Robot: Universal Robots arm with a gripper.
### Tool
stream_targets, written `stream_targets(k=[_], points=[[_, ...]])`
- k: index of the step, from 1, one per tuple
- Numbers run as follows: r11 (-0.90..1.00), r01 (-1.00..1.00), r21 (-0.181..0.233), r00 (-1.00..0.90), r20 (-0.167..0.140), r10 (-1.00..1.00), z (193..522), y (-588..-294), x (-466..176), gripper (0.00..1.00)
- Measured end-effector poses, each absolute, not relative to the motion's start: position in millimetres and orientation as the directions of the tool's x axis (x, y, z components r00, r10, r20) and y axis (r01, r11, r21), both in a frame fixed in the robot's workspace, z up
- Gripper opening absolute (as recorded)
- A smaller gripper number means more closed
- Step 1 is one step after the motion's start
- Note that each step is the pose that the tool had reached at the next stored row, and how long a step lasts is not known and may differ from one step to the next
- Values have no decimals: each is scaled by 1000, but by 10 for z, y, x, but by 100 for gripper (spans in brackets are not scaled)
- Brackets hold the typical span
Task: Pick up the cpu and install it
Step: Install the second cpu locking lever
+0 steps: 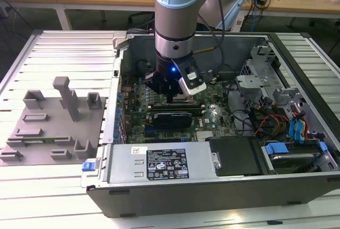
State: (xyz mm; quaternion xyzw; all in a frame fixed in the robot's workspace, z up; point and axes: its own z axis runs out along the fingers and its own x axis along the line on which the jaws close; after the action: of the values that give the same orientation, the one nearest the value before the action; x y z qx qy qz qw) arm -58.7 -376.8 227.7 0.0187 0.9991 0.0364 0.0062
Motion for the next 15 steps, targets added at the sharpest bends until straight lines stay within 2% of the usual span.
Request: stream_targets(k=[7,15], points=[[996,37,75,-999,-11,38,2261,-3793,-580,11],[992,37,122,-999,-9,39,2155,-3792,-585,11]])
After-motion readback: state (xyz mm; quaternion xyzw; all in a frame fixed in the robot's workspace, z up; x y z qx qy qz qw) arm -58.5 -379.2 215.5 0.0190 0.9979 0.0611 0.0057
